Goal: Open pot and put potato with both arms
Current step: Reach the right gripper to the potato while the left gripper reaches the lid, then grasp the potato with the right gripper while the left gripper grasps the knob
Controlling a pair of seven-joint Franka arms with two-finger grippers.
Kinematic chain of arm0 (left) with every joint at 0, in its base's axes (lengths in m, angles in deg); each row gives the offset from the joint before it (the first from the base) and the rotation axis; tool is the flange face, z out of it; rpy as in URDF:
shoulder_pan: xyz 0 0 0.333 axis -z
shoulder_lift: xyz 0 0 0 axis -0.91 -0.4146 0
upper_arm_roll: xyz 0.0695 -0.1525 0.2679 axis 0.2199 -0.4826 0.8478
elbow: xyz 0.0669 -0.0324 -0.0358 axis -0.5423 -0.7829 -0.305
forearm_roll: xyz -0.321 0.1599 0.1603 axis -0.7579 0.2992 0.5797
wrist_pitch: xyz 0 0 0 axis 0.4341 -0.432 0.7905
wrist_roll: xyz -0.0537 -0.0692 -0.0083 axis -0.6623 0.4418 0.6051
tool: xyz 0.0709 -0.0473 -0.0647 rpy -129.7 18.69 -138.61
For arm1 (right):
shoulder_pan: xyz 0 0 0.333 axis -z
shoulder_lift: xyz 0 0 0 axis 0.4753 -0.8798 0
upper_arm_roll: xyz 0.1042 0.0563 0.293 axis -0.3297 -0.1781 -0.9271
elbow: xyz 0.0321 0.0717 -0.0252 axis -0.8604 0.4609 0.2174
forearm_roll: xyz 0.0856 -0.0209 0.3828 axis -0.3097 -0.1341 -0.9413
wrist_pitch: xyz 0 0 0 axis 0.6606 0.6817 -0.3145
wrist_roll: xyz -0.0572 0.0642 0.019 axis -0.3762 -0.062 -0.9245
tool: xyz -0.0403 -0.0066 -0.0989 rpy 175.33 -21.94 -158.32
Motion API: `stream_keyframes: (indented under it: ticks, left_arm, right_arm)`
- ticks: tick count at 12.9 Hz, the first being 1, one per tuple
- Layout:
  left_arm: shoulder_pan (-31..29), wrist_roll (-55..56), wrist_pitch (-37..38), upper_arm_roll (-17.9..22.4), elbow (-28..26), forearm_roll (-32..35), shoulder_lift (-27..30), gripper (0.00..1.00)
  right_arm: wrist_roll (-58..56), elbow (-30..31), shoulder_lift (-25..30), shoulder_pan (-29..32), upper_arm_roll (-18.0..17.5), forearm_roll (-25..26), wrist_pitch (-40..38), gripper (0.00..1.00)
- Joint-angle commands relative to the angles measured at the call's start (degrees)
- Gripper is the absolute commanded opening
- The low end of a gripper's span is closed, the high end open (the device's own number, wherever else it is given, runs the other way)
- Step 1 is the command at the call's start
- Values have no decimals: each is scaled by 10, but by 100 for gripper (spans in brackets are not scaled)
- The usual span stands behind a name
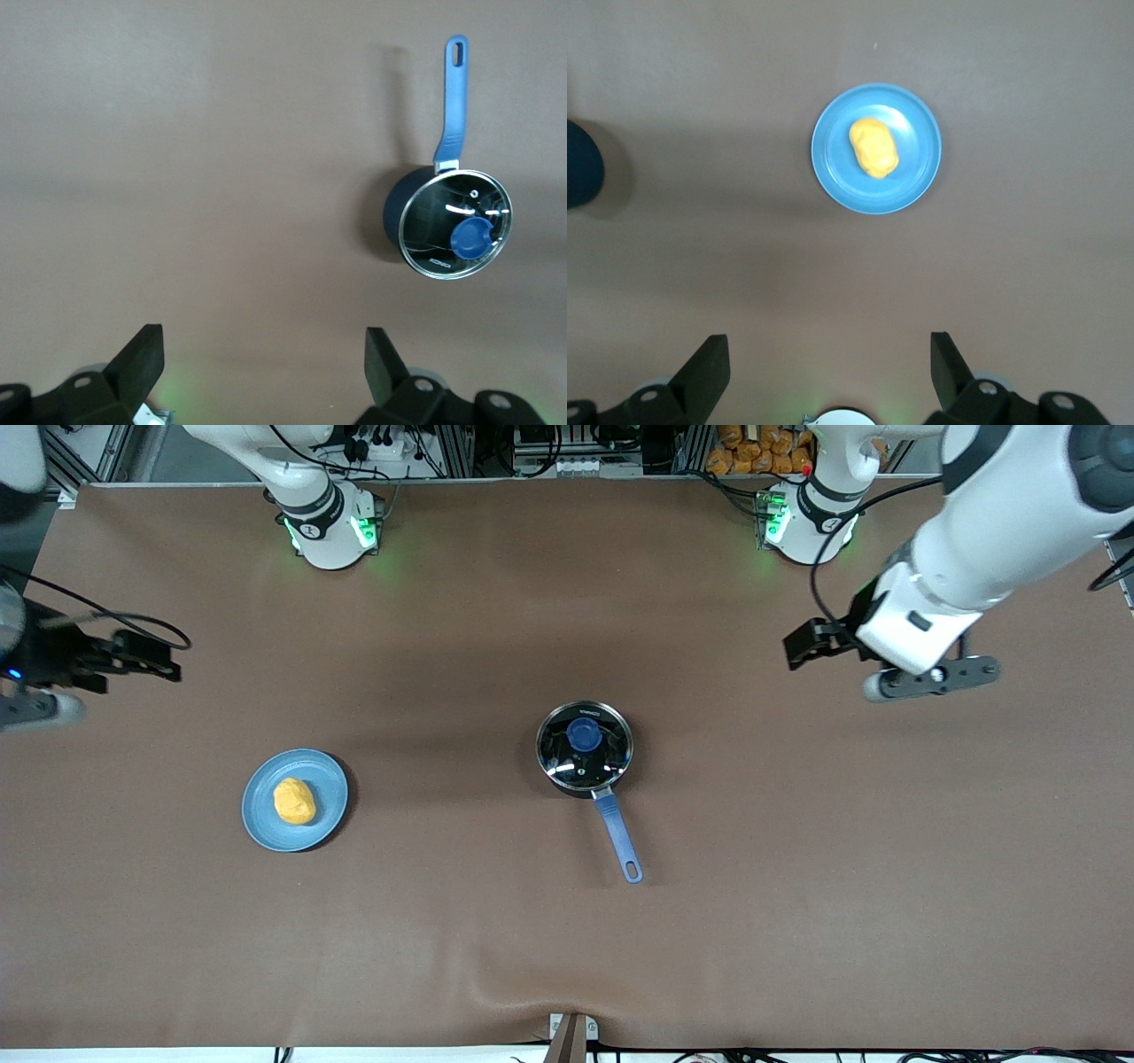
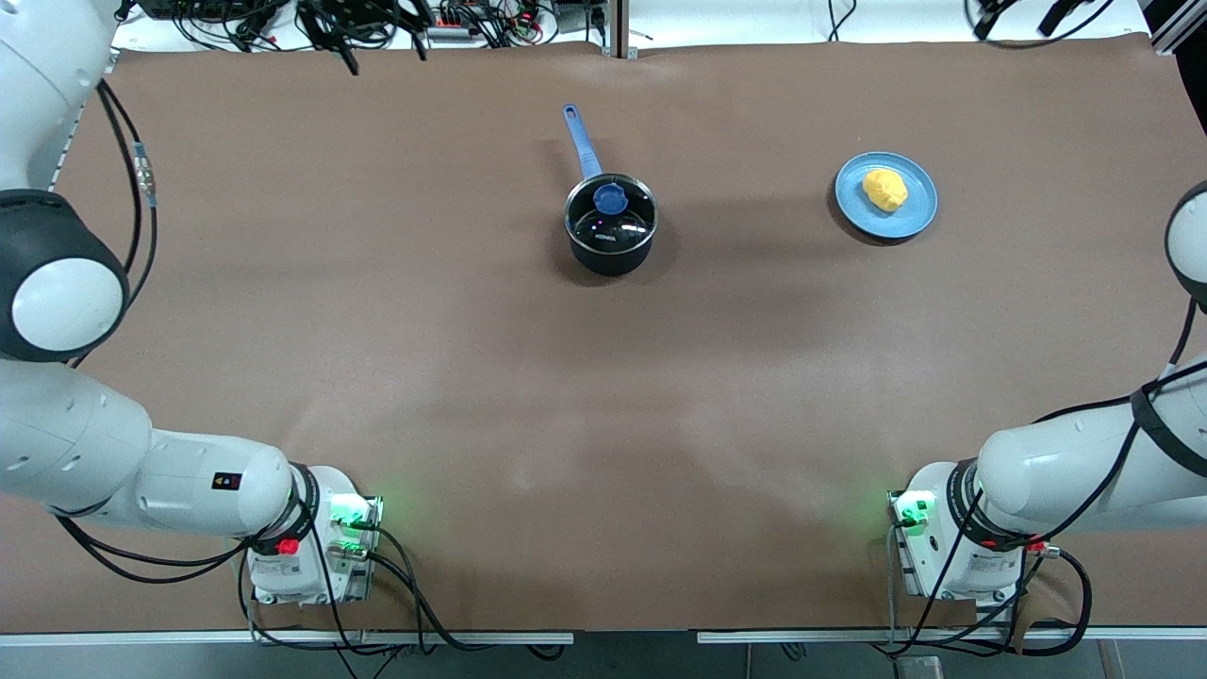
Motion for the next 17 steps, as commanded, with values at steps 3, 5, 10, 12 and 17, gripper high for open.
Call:
stream_keyframes:
  ticks: [3,5,10,12,17]
  left_arm:
    - [82,98,-49,0,13,6,-61,100]
    - [120,133,-94,0,14,35,-88,100]
    - [191,189,-150,6,67,67,-179,100]
    - [219,194,-152,7,91,110,-217,100]
    - [246,187,-198,7,95,137,-271,100]
  right_arm:
    - [-47,22,-85,-22,1,-5,61,100]
    - [-137,22,-130,-22,1,-4,103,100]
    - [-265,23,-229,-23,1,2,208,100]
    - [-274,23,-263,-16,2,3,238,100]
    - [-274,100,-271,-10,3,5,327,100]
